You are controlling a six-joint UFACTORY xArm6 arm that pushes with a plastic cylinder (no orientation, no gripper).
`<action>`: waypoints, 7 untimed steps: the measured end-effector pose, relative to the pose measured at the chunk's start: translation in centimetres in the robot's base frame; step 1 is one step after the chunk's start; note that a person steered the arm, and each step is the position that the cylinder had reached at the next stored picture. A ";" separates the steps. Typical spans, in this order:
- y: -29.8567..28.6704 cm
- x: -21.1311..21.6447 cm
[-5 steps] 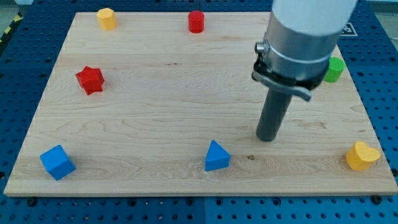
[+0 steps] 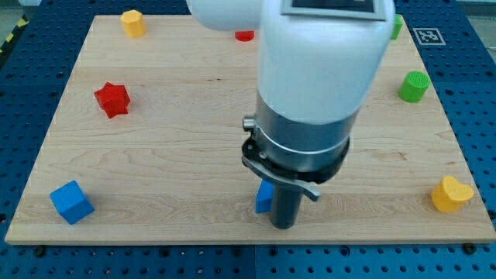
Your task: Place the blue triangle to the bottom red circle
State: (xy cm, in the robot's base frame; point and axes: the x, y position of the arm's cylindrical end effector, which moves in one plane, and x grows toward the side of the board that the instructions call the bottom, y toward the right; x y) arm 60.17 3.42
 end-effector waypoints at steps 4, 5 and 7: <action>-4.0 0.0; -2.9 0.1; -2.9 -0.5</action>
State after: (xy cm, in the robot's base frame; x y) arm 59.64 0.47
